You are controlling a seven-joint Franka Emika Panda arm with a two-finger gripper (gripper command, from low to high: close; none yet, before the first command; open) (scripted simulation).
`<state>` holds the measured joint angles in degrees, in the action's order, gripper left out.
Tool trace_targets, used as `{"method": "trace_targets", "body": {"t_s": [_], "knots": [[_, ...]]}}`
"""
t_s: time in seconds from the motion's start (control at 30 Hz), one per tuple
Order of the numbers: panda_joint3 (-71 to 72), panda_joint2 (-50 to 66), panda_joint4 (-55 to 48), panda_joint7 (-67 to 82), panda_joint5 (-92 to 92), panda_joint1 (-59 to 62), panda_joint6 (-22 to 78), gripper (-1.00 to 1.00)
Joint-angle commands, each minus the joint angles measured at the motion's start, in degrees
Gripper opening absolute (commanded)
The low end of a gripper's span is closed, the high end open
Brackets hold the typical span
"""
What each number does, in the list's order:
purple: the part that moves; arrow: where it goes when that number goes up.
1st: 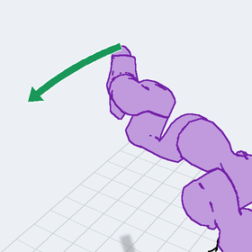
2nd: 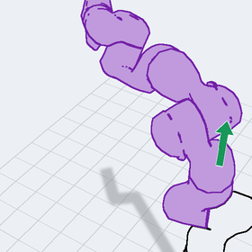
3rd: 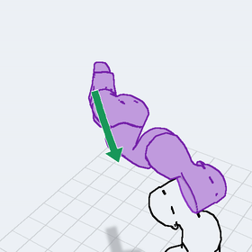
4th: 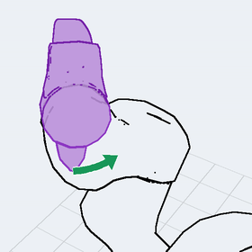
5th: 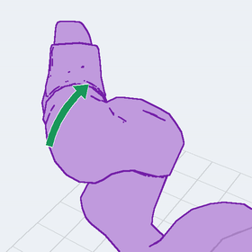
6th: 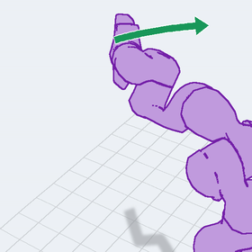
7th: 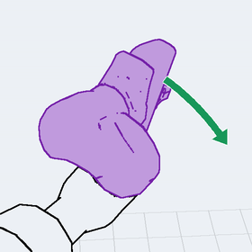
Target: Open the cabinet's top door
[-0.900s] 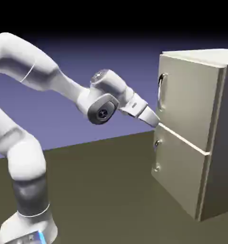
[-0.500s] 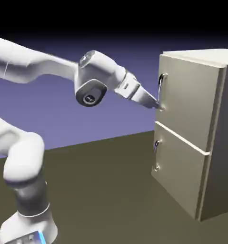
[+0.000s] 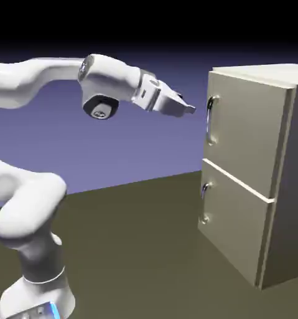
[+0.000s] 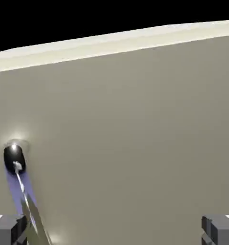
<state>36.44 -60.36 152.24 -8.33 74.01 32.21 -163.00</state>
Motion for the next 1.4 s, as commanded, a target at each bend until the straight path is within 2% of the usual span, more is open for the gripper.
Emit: {"method": "trace_targets", "body": {"t_s": [0.0,0.97,1.03,1.2,1.23,1.37], "knots": [[1.23,-0.93,-0.3,1.15,2.5,1.11,0.37,0.0],[36.81,-27.98,-8.85,34.48,74.77,33.24,11.12,0.0],[37.3,-28.36,-8.97,34.94,75.76,33.68,11.27,0.0],[38.86,-27.8,-16.78,35.04,78.09,42.85,12.6,0.0],[38.86,-27.8,-16.78,35.04,78.09,42.85,12.6,-1.0],[36.97,-28.38,-10.55,37.83,79.52,39.25,19.7,-1.0]]}}
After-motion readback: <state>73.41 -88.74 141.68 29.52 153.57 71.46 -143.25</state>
